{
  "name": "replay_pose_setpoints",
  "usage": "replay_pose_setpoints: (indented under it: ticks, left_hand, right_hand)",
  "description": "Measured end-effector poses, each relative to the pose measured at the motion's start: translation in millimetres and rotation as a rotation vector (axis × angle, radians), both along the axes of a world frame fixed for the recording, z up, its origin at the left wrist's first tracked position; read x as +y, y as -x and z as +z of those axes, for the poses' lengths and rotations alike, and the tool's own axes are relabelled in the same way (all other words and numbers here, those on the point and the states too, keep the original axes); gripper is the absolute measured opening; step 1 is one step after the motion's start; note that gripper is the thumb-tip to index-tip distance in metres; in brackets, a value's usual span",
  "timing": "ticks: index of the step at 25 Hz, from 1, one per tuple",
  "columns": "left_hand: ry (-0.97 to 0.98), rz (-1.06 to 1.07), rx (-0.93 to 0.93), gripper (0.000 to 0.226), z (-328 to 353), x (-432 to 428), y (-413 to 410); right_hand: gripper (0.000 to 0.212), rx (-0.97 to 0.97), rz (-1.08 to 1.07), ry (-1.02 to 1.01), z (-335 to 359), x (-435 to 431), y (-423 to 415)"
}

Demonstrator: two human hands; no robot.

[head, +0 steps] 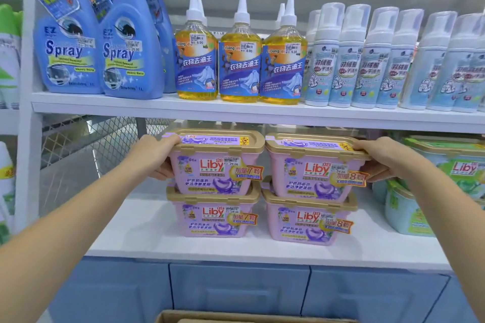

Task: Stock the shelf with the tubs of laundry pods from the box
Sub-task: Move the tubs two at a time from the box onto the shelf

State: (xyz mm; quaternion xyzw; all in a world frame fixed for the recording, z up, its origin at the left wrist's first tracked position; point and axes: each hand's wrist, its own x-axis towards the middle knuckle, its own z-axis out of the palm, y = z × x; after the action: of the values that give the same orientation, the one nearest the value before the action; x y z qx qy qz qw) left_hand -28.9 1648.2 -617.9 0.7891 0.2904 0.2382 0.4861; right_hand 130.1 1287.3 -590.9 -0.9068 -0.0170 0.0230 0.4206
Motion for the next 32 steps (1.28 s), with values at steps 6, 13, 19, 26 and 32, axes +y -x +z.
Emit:
replay_pose_setpoints:
  ticks: [6, 13, 19, 26, 32]
  left_hand:
    - [-0.204, 0.111, -0.075, 0.073, -20, -2, 2]
    - [-0.508, 0.100, -0.299, 0.061, -85, -21, 12]
    - [-0.244, 0.011, -0.051, 0.096, -156, -15, 23]
    - [-0.301, 0.053, 0.088, 0.053, -186, -27, -5]
    - [-0.332, 0.054, 0.054, 0.049, -184, -31, -43]
  right_hand:
    - [0.059, -0.188, -0.026, -0.117, -25, -4, 4]
    - [0.069, -0.575, 0.060, -0.124, -86, -8, 36]
    - [0.083, -0.293, 0.135, -0.268, -186, -10, 43]
    - [0.091, -0.276, 0.074, -0.018, -207, 8, 21]
    - [0.044, -0.323, 0.081, -0.001, -210, 4, -22]
